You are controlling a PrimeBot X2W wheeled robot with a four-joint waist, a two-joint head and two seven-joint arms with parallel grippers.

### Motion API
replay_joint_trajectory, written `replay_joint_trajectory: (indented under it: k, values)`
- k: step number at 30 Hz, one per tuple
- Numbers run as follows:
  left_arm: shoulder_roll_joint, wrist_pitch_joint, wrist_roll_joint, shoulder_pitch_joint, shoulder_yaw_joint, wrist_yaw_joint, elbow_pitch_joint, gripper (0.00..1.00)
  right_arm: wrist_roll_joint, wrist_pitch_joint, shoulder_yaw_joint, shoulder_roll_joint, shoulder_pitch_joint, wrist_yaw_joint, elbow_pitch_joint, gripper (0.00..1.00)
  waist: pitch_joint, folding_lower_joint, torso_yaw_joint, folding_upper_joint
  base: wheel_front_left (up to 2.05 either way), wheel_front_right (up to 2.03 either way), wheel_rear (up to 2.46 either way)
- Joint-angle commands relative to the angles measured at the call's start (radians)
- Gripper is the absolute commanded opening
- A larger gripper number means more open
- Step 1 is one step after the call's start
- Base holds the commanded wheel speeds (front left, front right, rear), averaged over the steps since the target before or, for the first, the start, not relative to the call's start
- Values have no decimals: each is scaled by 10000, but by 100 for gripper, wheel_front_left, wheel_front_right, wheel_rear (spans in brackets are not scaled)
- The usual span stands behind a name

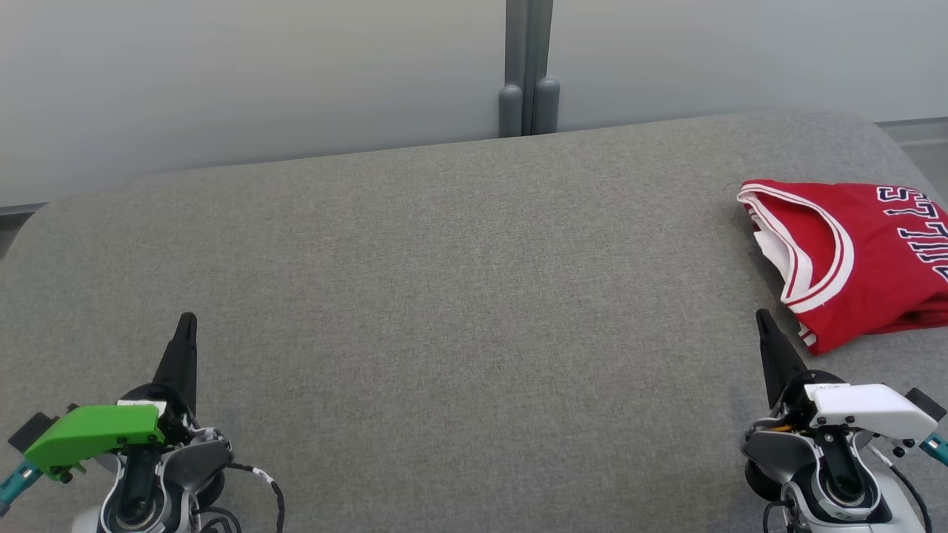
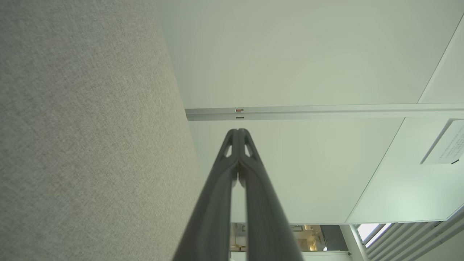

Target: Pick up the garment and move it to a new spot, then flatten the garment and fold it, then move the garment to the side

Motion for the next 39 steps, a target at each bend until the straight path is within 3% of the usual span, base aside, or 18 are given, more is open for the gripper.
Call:
replay_joint_trajectory:
  k: [1,39]
  values:
    - [8,-3,-80,-127,2,-64,19,0,51,52,-29,-42,-92,6,16,0,0,0,0,0,0,0,0]
    - [8,-6,-77,-127,-3,-64,18,0,49,55,-30,-40,-93,6,17,0,0,0,0,0,0,0,0]
